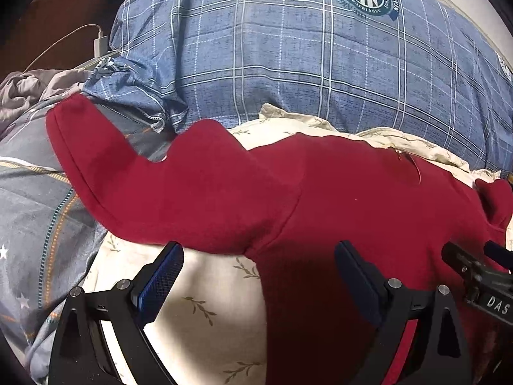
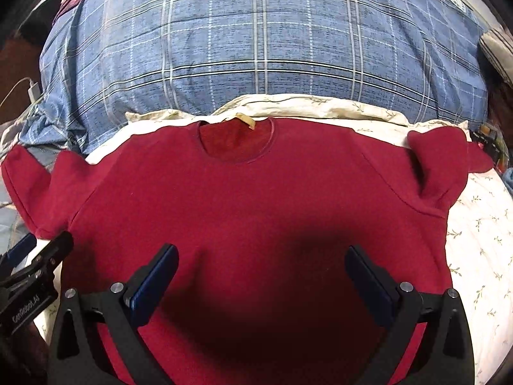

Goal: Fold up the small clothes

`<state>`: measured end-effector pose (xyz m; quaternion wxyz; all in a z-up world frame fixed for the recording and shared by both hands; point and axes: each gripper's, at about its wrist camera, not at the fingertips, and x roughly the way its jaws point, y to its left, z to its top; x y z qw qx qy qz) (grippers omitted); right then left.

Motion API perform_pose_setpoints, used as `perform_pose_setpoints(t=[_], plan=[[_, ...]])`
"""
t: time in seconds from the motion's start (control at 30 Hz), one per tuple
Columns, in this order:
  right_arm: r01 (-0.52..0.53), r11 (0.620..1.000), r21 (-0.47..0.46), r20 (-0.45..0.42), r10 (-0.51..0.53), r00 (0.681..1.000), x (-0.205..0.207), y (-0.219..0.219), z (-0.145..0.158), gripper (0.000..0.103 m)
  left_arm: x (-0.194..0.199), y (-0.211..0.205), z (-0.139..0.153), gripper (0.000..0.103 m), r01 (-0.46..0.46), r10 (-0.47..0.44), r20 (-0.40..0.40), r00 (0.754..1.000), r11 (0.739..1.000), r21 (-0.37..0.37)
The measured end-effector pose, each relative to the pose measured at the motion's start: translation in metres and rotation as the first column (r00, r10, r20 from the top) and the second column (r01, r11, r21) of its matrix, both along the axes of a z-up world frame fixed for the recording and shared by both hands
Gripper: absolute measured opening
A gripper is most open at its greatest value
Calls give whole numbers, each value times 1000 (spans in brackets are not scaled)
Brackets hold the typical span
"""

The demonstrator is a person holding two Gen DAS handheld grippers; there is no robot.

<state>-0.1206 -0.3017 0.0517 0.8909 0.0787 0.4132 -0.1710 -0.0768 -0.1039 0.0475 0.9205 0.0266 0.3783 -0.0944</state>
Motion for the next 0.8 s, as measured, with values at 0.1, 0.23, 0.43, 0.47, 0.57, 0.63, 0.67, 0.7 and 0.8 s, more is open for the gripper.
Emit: perform_pose_setpoints(t=[0.1,0.23,0.43,0.47,0.57,0.63,0.67,0.7,0.8], plan=[[-13,1000,-6,-4,13,1000,1,5,1,103,1,4,1,95,-14,14,1,1000,1000,-11],[-17,1000,-10,-7,17,1000,2,9,0,103,3,6,-1,95,-21,21,-11,1000,1000,-17],[-8,1000,7,-21,8,1000,3,8,-6,103,4,5,0,95,-8,8,-9,1000,1000,-11],[-6,1000,6,-22,6,1000,3,7,-6,103,4,4,0,95,-6,6,-10,1000,1000,-10],[-3,1000,2,-24,3,1000,3,7,-6,103,3,3,-1,95,1,-1,-11,1000,1000,-4],[-3,1000,-4,-26,3,1000,3,6,-5,103,3,3,-2,95,4,-4,-11,1000,1000,0],[-4,1000,-4,-28,4,1000,3,6,-5,103,3,3,-2,95,4,-4,-11,1000,1000,0],[-4,1000,-5,-29,4,1000,3,5,-6,103,3,2,-2,95,5,-5,-11,1000,1000,0],[-1,1000,-12,-36,0,999,3,4,-6,103,3,2,-2,95,6,-6,-10,1000,1000,4]])
